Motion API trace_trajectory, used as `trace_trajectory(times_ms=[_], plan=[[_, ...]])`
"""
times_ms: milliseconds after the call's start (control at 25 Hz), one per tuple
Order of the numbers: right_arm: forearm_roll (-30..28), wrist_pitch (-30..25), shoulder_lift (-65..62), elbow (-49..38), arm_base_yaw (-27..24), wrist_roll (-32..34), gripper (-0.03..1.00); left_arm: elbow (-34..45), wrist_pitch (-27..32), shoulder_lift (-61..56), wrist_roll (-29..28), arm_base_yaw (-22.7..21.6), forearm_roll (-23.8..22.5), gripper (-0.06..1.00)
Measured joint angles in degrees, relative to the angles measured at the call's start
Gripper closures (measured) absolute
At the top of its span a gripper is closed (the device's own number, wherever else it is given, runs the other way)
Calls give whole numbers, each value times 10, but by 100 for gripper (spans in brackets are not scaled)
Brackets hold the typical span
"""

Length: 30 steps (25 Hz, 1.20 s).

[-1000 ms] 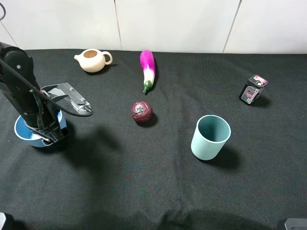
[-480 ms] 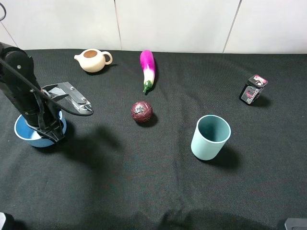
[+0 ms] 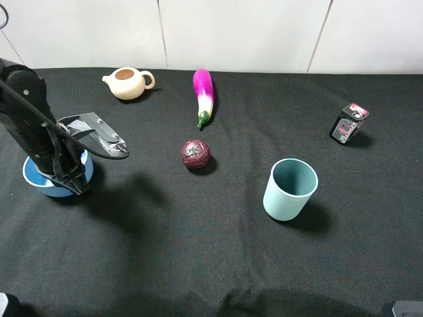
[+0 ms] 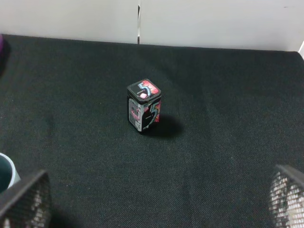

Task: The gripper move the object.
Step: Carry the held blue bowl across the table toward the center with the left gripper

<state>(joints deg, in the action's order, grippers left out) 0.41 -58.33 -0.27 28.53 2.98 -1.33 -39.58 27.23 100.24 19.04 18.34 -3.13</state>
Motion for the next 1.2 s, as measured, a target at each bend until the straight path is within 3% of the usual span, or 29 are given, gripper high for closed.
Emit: trace_trajectory(times_ms=[600, 1200], plan=[[0, 0, 0, 0, 0, 0, 27, 0, 7, 0, 0, 0, 0, 89], [0, 0, 0, 0, 0, 0, 27, -44, 122, -67, 0, 0, 0, 89]])
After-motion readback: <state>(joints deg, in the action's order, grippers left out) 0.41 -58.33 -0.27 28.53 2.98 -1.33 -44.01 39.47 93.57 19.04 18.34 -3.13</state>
